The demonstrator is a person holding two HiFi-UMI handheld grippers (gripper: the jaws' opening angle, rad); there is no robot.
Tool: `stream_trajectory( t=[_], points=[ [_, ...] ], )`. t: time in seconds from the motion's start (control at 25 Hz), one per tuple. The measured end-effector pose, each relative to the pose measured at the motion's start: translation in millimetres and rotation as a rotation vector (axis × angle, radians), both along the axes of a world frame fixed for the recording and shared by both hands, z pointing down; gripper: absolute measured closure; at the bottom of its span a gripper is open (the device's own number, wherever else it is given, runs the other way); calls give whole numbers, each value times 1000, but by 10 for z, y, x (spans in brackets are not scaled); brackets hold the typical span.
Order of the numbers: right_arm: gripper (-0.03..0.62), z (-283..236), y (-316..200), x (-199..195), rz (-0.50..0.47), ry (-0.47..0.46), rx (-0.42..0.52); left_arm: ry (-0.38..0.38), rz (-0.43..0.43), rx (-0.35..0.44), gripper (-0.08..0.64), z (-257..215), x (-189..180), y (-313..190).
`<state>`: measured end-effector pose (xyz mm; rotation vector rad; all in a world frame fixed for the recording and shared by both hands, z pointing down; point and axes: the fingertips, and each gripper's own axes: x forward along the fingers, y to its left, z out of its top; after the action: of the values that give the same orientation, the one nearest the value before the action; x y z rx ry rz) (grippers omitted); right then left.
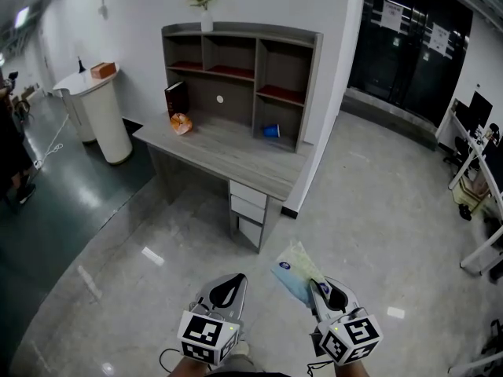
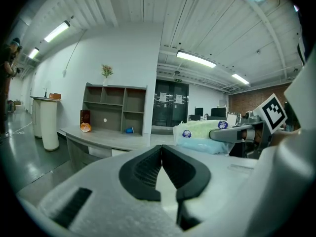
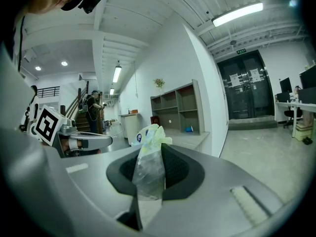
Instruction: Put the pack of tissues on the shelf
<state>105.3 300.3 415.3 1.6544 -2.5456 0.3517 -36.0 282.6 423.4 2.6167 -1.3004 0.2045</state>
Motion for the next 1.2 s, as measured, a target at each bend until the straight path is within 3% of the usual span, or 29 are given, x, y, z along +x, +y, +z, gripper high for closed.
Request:
stream_trajectory(
  t=[0.6, 1.0, 1.2],
  points=[
    [538, 29, -862, -590, -9, -22, -14, -33, 47, 1, 571, 134, -422, -788],
    [538, 36, -1487, -612, -33, -16, 1, -46, 14, -16, 571, 169, -457, -1294],
    [538, 35, -1907, -514, -63, -11, 1, -44, 7, 1, 571, 112, -290, -1733]
  ],
)
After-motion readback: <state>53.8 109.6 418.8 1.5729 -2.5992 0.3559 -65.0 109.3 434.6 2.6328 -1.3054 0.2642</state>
